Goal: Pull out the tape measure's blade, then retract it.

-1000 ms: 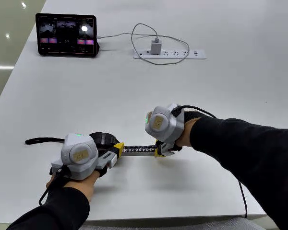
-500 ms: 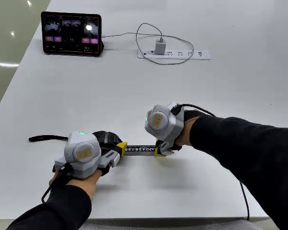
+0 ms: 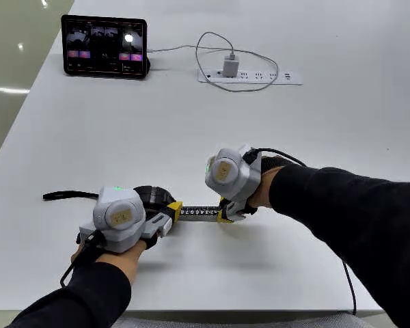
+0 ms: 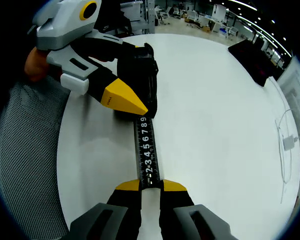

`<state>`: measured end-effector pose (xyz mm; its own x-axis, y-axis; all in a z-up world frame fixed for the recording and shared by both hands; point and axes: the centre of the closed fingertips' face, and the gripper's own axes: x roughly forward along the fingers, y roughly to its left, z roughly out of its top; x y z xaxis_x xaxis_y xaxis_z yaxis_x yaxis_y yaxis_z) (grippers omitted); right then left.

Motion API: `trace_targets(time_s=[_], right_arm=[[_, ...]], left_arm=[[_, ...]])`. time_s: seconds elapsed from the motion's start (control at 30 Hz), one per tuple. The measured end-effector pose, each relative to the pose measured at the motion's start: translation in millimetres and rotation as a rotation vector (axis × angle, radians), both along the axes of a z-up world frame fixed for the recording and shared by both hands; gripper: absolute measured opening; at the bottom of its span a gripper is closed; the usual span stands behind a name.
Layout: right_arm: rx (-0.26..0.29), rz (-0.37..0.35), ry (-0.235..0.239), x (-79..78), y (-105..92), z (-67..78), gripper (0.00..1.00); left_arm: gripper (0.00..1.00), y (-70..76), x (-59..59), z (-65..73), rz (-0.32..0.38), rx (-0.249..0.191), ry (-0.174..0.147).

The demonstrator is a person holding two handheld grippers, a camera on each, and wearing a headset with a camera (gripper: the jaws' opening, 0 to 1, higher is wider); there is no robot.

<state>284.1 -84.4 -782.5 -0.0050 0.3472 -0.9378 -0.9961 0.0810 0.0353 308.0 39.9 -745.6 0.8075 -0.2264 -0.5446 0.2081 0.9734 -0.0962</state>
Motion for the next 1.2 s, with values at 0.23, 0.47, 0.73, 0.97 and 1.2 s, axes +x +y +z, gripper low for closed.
trace_targets(time_s=[0.23, 0.47, 0.73, 0.97, 1.2], right_arm=[[0.018, -0.012, 0.001, -0.3, 3.9, 0.1, 0.09], [0.035, -0.001, 0.003, -0.8, 9.3, 0.7, 0.10], [0.053, 0.010, 0.018, -0.8, 13.5, 0.9, 0.10], [0.094, 0.008, 0.021, -2.0, 16.0, 1.3, 0.10], [0.132, -0.001, 0.036, -2.2, 20.4, 2.0, 0.10]], left_arm=[[0.60, 2.5, -0.7, 0.8, 0.009, -0.040, -0.002], [0.60, 2.8, 0.0, 1.4, 0.004, -0.056, 0.003], [0.60, 2.9, -0.8, 1.3, -0.007, -0.063, 0.017], [0.60, 3.1, -1.4, 1.6, -0.015, -0.075, 0.018], [0.59, 3.2, -1.8, 2.0, -0.022, -0.080, 0.021]])
